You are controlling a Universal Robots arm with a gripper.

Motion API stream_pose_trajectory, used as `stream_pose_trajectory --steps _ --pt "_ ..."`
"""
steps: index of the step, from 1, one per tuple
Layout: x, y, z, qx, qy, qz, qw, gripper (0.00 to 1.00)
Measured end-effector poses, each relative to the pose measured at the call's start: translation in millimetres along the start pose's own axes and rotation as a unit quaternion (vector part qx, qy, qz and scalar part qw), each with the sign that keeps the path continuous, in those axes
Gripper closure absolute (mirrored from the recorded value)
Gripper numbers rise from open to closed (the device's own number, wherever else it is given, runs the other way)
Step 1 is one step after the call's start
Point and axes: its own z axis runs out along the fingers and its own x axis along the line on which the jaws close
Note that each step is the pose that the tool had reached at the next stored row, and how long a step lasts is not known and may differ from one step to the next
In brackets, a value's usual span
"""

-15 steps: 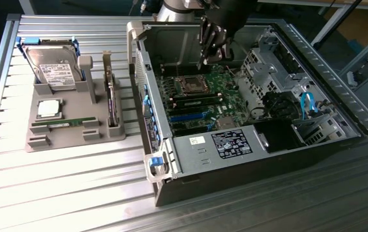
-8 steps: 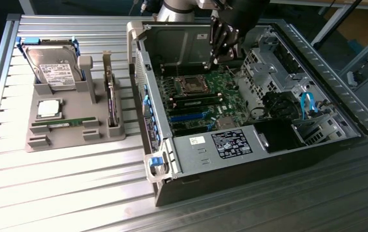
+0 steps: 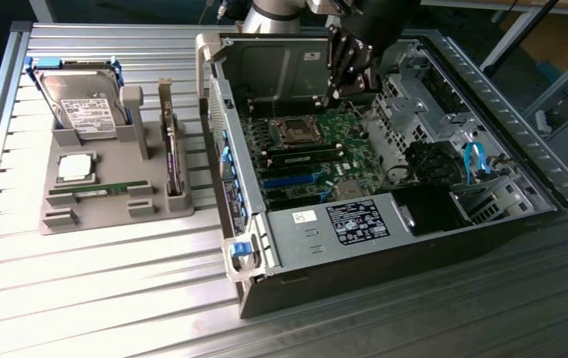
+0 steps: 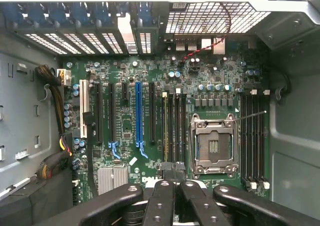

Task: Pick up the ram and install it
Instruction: 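Press down the ram until it locks into place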

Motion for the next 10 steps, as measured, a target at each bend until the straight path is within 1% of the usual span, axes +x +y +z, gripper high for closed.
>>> stream_pose_trajectory --steps 3,10 --pt "0.0 0.6 0.0 0.0017 0.0 0.0 1.0 0.9" --pt "0.0 0.7 0.0 0.0018 0.0 0.0 1.0 0.9"
